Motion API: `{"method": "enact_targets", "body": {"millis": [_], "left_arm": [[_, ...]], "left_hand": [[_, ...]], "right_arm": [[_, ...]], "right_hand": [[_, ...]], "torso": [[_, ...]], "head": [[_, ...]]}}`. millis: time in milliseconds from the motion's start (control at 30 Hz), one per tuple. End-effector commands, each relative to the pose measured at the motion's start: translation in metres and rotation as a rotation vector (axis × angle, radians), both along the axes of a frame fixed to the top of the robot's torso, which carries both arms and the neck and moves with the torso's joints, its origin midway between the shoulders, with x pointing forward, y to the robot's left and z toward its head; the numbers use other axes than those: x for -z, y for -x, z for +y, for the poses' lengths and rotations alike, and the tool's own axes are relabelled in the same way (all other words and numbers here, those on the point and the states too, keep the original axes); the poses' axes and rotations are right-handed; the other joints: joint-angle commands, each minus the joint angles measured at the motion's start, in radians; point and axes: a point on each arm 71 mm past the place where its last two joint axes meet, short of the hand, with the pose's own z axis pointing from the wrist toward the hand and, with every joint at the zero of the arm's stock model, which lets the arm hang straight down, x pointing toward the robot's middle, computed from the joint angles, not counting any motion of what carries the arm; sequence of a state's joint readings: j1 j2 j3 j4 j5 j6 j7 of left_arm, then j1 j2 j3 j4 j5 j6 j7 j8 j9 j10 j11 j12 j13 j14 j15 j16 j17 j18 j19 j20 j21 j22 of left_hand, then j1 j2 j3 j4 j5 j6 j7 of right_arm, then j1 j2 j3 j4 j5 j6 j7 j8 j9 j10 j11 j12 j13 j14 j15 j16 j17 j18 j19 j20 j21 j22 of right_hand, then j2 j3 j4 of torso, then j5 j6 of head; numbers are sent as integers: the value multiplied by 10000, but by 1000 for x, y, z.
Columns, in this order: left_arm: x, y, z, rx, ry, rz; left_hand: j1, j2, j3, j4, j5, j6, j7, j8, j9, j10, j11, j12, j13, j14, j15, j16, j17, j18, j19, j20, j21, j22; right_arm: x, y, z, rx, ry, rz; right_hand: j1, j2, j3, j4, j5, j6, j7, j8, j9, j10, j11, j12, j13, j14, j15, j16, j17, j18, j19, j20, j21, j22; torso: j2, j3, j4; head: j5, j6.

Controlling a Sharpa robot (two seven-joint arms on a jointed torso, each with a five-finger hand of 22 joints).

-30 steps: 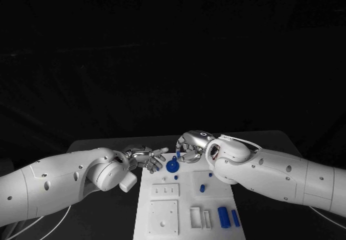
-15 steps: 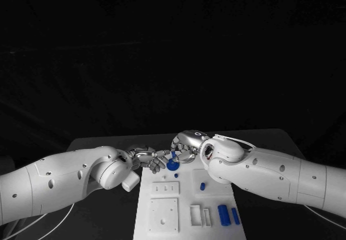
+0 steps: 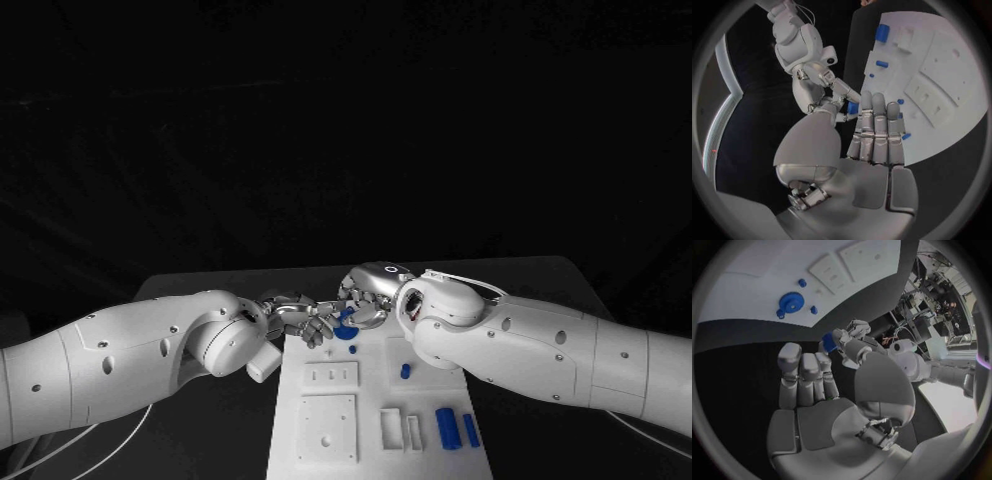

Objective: Assemble the parts on the task board

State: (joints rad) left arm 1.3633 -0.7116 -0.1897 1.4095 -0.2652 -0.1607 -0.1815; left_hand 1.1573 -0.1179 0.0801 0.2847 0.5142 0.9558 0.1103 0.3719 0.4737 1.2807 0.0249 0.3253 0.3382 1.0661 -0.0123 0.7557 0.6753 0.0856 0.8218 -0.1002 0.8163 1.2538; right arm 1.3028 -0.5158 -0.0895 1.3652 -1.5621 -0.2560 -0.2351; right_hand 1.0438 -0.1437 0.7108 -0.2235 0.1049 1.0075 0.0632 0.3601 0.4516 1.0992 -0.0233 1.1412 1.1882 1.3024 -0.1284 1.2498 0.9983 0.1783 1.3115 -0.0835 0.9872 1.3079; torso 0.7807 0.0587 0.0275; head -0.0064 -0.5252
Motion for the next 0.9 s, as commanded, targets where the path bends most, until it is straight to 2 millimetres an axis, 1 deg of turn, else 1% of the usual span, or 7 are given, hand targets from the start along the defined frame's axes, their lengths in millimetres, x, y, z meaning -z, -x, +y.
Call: {"method": "enact_targets", "body": {"millis": [33, 200, 333, 533, 833, 900], "left_arm": [[0, 0, -1, 100, -243, 38], [1, 0, -3, 165, -266, 97], [1, -1, -3, 166, -265, 92], [1, -1, -3, 179, -270, 107], [2, 0, -4, 263, -284, 161], [2, 0, -4, 272, -298, 177]], "left_hand": [[96, -3, 51, 11, -71, 47, -6, 51, 15, -89, 2, 50, 16, -77, -5, 57, -14, 57, -45, -109, 37, -21], [207, 48, 79, -8, -116, 49, -8, 52, 30, -101, 2, 66, 30, -79, -6, 67, -22, 57, -55, -108, 57, -34], [254, 89, 93, -12, -127, 49, -9, 52, 36, -106, 2, 72, 35, -81, -5, 71, -25, 57, -59, -108, 66, -39], [301, 167, 99, -4, -164, 44, -5, 48, 44, -116, 4, 80, 44, -88, -1, 74, -32, 51, -73, -104, 77, -49], [418, 237, 95, -29, -171, 59, -13, 55, 60, -116, -3, 100, 58, -94, 1, 83, -40, 49, -97, -101, 95, -61], [473, 280, 93, -39, -170, 71, -18, 60, 69, -111, -9, 110, 65, -97, 1, 88, -43, 47, -108, -100, 104, -66]], "right_arm": [[1, 2, 3, -128, 176, 26], [2, 4, 4, -190, 169, 65], [2, 5, 7, -265, 173, 127], [4, 7, 9, -325, 177, 201], [7, 9, 12, -420, 187, 314], [7, 10, 12, -421, 180, 313]], "right_hand": [[-116, -24, 37, 0, 40, 265, 220, 40, 200, 33, -23, 16, -9, 1, -46, -20, 9, 835, 39, -42, 49, 130], [-119, -26, 38, 0, 49, 266, 220, 40, 202, 34, -23, 16, -9, 1, -47, -20, 10, 835, 40, -42, 49, 130], [-123, -26, 38, 0, 54, 267, 219, 40, 203, 35, -23, 16, -9, 1, -47, -20, 11, 835, 41, -43, 49, 130], [-130, -28, 36, 2, 63, 267, 219, 39, 206, 36, -24, 15, -9, 2, -48, -21, 13, 835, 42, -44, 48, 129], [-137, -29, 36, 2, 71, 264, 219, 37, 208, 36, -24, 14, -9, 1, -48, -22, 15, 835, 43, -45, 47, 129], [-141, -30, 35, 3, 74, 263, 220, 36, 209, 36, -24, 14, -9, 1, -48, -23, 15, 835, 43, -45, 47, 128]], "torso": [[4, 1, 3], [12, 8, -7], [3, 3, 1], [8, 10, 13], [6, 4, 15], [2, 3, 7]], "head": [[-5, -24], [-12, -35], [-22, -45], [-18, -60], [-11, -74], [-5, -83]]}}
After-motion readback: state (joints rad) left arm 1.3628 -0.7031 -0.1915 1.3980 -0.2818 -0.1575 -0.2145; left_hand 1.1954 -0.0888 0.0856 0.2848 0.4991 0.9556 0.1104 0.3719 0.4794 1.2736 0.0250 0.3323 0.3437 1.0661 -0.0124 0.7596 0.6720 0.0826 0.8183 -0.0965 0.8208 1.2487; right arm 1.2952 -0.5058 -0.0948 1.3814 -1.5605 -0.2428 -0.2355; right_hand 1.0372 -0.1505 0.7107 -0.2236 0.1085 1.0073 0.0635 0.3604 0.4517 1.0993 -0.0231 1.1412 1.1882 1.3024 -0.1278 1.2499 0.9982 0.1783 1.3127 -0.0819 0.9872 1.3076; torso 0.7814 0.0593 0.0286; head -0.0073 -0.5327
